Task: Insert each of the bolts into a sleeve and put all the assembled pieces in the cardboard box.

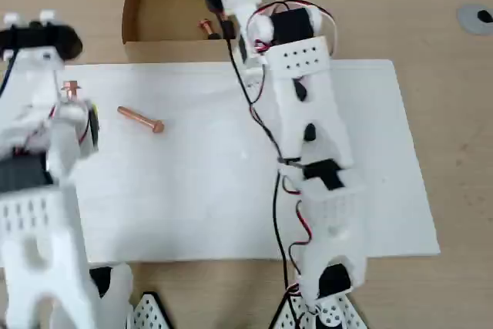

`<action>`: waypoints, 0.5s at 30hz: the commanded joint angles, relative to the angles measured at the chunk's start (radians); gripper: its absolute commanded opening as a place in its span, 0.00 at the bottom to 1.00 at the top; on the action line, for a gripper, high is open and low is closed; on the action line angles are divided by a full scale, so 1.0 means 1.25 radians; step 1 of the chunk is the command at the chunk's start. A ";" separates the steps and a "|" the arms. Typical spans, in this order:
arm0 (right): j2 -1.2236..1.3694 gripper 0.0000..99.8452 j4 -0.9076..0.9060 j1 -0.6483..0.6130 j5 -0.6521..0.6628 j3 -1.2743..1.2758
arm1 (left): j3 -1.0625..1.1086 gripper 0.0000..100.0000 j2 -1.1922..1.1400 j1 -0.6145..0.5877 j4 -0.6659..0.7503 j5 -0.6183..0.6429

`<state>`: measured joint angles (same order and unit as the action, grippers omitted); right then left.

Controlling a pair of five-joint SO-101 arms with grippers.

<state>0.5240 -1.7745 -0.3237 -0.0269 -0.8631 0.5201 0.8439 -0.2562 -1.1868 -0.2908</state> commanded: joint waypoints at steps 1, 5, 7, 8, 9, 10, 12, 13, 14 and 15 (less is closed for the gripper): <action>-0.131 0.27 -0.011 0.055 0.000 0.126 | 0.049 0.01 0.158 0.002 0.005 -0.009; -0.181 0.27 -0.007 0.100 0.001 0.273 | 0.134 0.01 0.265 0.006 0.056 -0.009; -0.172 0.27 0.007 0.114 0.001 0.336 | 0.174 0.01 0.317 0.006 0.102 -0.005; -0.164 0.27 0.021 0.115 0.004 0.359 | 0.196 0.01 0.344 0.006 0.123 -0.005; -0.153 0.27 0.033 0.115 0.017 0.376 | 0.218 0.01 0.371 0.006 0.144 -0.005; -0.141 0.27 0.047 0.111 0.039 0.388 | 0.241 0.01 0.397 0.006 0.162 -0.005; -0.116 0.27 0.061 0.099 0.069 0.392 | 0.284 0.01 0.447 0.006 0.190 -0.005; -0.105 0.27 0.063 0.090 0.077 0.392 | 0.303 0.01 0.472 0.005 0.200 -0.006; -0.095 0.27 0.063 0.083 0.085 0.392 | 0.323 0.01 0.497 0.002 0.207 -0.006; -0.088 0.27 0.063 0.077 0.087 0.392 | 0.340 0.01 0.517 0.001 0.211 -0.006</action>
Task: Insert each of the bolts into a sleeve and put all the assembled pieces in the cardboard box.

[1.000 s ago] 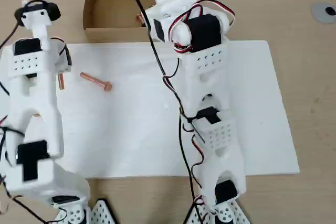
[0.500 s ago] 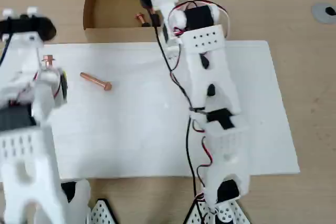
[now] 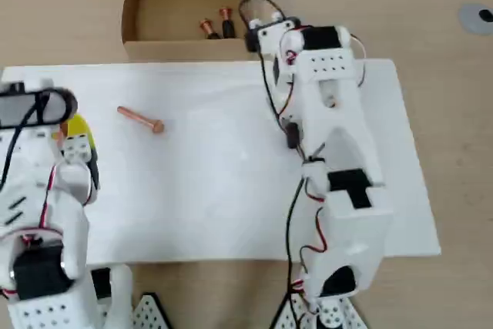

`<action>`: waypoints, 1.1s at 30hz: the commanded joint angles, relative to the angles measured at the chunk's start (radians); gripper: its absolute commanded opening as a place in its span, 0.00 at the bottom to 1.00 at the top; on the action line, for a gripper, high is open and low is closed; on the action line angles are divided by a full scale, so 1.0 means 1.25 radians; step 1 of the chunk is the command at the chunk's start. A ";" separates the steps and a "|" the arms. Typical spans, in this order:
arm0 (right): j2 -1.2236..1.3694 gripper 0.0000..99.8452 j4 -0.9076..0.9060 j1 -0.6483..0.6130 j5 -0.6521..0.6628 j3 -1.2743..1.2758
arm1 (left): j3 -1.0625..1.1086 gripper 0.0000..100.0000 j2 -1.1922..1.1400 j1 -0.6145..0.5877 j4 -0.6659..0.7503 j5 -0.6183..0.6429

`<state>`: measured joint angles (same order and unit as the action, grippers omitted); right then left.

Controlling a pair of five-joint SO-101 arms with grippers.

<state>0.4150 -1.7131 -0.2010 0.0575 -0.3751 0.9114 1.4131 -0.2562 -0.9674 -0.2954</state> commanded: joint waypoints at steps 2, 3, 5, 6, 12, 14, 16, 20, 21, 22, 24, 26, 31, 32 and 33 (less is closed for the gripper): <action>0.012 0.27 0.015 -0.025 0.020 0.002 | 0.056 0.01 0.100 0.001 0.038 -0.002; 0.018 0.27 0.022 -0.026 0.018 0.003 | 0.069 0.01 0.115 0.001 0.038 -0.002; 0.028 0.27 0.028 -0.024 0.015 0.002 | 0.092 0.01 0.142 0.001 0.038 -0.001; 0.030 0.27 0.038 -0.024 0.014 0.002 | 0.103 0.01 0.153 0.001 0.038 -0.001; 0.058 0.27 0.042 -0.024 0.017 0.010 | 0.141 0.01 0.174 0.001 0.038 -0.001; 0.074 0.27 0.025 -0.023 0.017 0.015 | 0.141 0.01 0.174 0.001 0.038 -0.001; 0.087 0.27 0.016 -0.023 0.014 0.020 | 0.141 0.01 0.174 0.001 0.038 -0.001; 0.095 0.27 0.018 -0.021 0.014 0.017 | 0.141 0.01 0.174 0.001 0.037 0.000; 0.096 0.27 0.020 -0.019 0.015 0.017 | 0.141 0.01 0.174 0.001 0.036 0.000; 0.096 0.27 0.022 -0.019 0.017 0.015 | 0.141 0.01 0.174 0.001 0.034 0.000; 0.096 0.26 0.034 -0.015 0.018 0.023 | 0.141 0.01 0.174 0.001 0.033 0.000; 0.099 0.24 0.036 -0.015 0.018 0.024 | 0.141 0.01 0.174 0.001 0.033 0.000; 0.143 0.14 0.031 -0.017 0.018 0.025 | 0.141 0.01 0.174 0.001 0.033 0.000; 0.157 0.14 0.028 -0.017 0.018 0.025 | 0.141 0.01 0.174 0.001 0.033 0.000; 0.169 0.14 0.023 -0.017 0.018 0.024 | 0.141 0.01 0.174 0.001 0.033 0.000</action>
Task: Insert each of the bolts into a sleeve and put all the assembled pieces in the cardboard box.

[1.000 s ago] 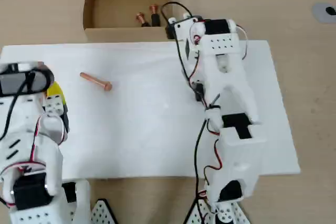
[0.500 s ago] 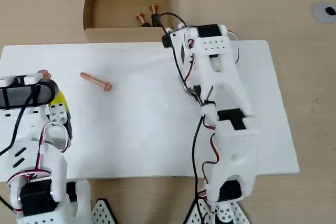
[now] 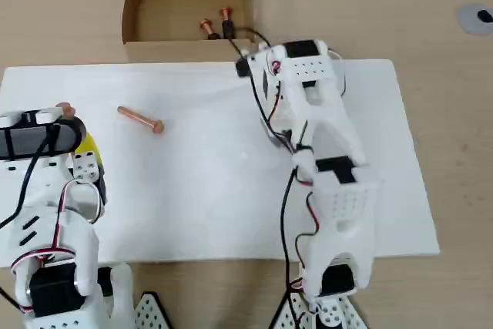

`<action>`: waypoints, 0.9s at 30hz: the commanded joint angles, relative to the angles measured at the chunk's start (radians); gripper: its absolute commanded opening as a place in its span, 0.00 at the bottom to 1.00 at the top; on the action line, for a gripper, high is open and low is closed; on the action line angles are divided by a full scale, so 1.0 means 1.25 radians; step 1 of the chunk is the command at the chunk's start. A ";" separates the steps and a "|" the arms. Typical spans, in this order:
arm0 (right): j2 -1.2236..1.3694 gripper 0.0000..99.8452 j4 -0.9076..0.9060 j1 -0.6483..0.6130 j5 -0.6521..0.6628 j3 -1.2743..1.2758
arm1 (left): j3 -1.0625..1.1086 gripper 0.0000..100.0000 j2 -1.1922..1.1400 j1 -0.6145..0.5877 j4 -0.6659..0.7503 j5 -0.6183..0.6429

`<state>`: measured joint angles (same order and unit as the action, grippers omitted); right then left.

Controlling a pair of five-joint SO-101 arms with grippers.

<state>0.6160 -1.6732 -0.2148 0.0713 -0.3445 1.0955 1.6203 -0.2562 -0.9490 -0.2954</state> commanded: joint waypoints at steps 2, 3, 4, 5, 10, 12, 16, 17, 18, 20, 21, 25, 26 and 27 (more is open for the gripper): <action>0.030 0.14 -0.012 -0.008 0.007 -0.001 | -0.006 0.01 0.008 0.000 0.018 0.000; 0.039 0.14 -0.012 -0.008 0.007 -0.001 | -0.006 0.01 0.008 0.000 0.018 0.000; 0.047 0.14 -0.012 -0.008 0.007 -0.001 | -0.006 0.01 0.008 0.000 0.018 0.000; 0.052 0.14 -0.012 -0.008 0.007 -0.001 | -0.006 0.01 0.009 0.000 0.018 0.000; 0.056 0.14 -0.001 -0.008 0.009 -0.015 | -0.006 0.01 0.009 0.000 0.017 0.000; 0.056 0.14 0.000 -0.009 0.009 -0.037 | -0.006 0.01 0.008 0.000 0.017 0.000; 0.061 0.14 0.004 -0.009 0.026 -0.083 | -0.006 0.01 0.007 0.001 0.017 0.000; 0.061 0.14 0.005 -0.009 0.041 -0.093 | -0.006 0.01 0.007 0.001 0.017 0.000; 0.061 0.14 0.010 -0.009 0.050 -0.101 | -0.006 0.01 0.007 0.001 0.017 0.000; 0.061 0.14 0.022 -0.007 0.059 -0.112 | -0.006 0.01 0.006 0.001 0.017 0.000; 0.061 0.14 0.029 -0.007 0.060 -0.114 | -0.006 0.01 0.006 0.001 0.017 0.000; 0.062 0.14 0.058 -0.008 0.088 -0.106 | -0.005 0.01 0.006 0.001 0.017 0.000; 0.062 0.14 0.063 -0.008 0.093 -0.106 | 0.000 0.01 0.007 0.001 0.017 0.000; 0.062 0.14 0.066 -0.008 0.098 -0.106 | 0.005 0.01 0.008 0.001 0.017 0.000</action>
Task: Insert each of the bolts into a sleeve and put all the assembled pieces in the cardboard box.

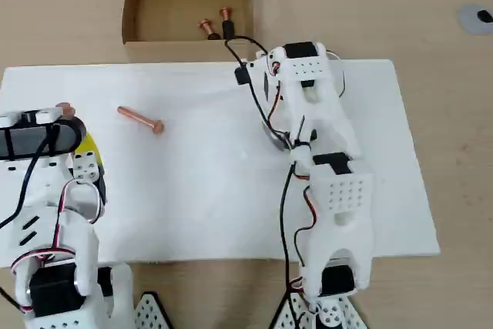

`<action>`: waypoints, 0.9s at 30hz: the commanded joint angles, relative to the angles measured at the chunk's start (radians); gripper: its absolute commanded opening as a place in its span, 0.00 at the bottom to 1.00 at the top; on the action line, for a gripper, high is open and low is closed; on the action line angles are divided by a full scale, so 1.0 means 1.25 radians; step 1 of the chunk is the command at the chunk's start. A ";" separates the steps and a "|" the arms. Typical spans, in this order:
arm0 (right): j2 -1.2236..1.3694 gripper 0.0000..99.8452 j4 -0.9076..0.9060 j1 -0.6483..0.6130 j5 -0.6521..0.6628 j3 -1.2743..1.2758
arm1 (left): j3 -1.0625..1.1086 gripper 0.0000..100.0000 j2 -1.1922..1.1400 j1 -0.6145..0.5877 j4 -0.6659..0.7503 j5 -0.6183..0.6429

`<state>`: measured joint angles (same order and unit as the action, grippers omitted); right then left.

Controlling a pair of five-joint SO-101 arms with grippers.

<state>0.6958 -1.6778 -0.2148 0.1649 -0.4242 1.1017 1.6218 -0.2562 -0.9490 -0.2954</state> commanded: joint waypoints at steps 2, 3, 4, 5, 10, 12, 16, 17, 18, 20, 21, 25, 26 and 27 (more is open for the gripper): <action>-0.002 0.14 0.071 -0.008 0.034 -0.044 | 0.009 0.01 0.008 0.001 0.017 0.000; -0.002 0.14 0.069 -0.009 0.039 -0.042 | 0.010 0.01 0.008 0.001 0.017 0.000; -0.002 0.14 0.066 -0.009 0.041 -0.042 | 0.010 0.01 0.008 0.001 0.017 0.000; -0.003 0.14 0.061 -0.009 0.041 -0.042 | 0.009 0.01 0.008 0.001 0.017 0.000; -0.008 0.14 0.029 -0.015 0.045 -0.052 | -0.021 0.01 0.008 0.002 0.017 0.001; -0.008 0.11 0.022 -0.017 0.043 -0.069 | -0.032 0.01 0.008 0.005 0.017 0.001; -0.008 0.04 0.018 -0.017 0.041 -0.132 | -0.047 0.01 0.009 0.001 0.017 0.001; -0.008 0.04 0.018 -0.017 0.041 -0.147 | -0.050 0.01 0.009 0.001 0.017 0.001; -0.008 0.04 0.018 -0.017 0.041 -0.159 | -0.054 0.01 0.009 0.000 0.017 0.001; -0.008 0.03 0.018 -0.018 0.041 -0.181 | -0.054 0.01 0.009 0.000 0.017 0.001; -0.008 0.02 0.015 -0.018 0.041 -0.193 | -0.054 0.01 0.009 0.000 0.017 0.001; -0.008 0.02 -0.038 -0.018 0.041 -0.271 | -0.054 0.01 0.009 0.000 0.017 0.001; -0.008 0.02 -0.053 -0.018 0.041 -0.295 | -0.054 0.01 0.009 0.000 0.017 0.001; -0.008 0.02 -0.069 -0.018 0.041 -0.323 | -0.054 0.01 0.009 0.000 0.017 0.001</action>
<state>0.7020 -1.7192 -0.2240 0.2094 -0.7096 1.1001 1.6218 -0.2562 -0.9490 -0.2954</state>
